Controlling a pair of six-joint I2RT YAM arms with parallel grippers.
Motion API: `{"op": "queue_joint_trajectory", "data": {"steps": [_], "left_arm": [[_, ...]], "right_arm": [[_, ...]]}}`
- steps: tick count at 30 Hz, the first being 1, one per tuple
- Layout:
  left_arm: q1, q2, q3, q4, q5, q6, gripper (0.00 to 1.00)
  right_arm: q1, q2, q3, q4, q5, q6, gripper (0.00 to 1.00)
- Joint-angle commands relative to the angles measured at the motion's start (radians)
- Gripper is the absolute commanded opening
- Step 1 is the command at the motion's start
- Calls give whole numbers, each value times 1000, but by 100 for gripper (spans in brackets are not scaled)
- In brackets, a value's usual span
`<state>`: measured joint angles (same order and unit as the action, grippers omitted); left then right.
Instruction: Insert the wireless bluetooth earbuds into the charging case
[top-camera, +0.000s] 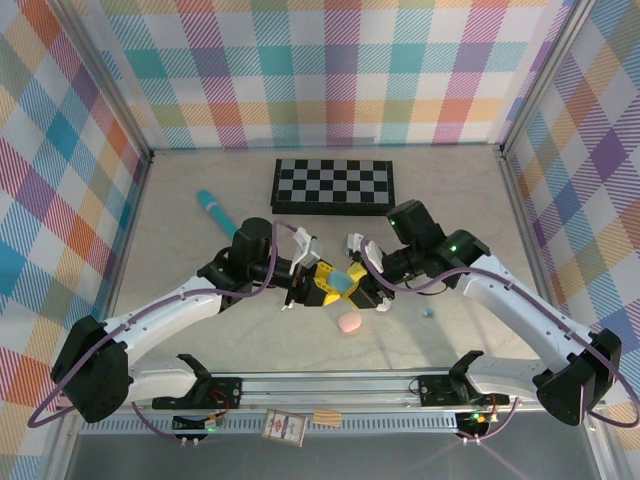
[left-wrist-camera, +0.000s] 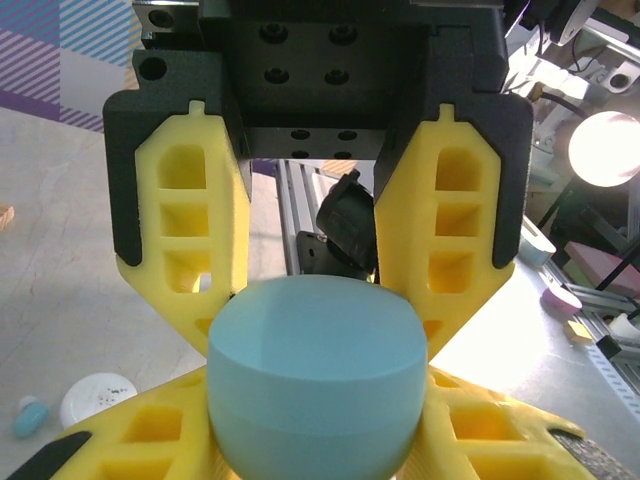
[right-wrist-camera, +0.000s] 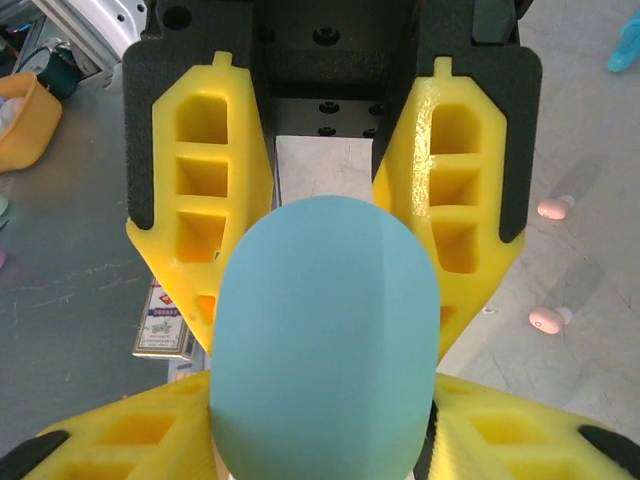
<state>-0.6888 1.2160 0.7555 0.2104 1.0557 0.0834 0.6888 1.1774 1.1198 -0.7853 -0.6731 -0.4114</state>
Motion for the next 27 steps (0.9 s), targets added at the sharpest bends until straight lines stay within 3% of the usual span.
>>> {"op": "queue_joint_trajectory", "data": {"steps": [1,11,18,27], "left_arm": [[-12,-15,-4,76,38,24,27],[-13,-14,-4,73,40,19,34],[-13,-12,0,72,44,4,50],[-12,-6,2,82,47,-17,50]], "right_arm": [[9,-12,-22,46,-1,-12,44],[9,-15,-15,33,-3,-19,22],[9,-6,-8,17,-5,-29,20],[9,4,-5,13,0,-33,19]]}}
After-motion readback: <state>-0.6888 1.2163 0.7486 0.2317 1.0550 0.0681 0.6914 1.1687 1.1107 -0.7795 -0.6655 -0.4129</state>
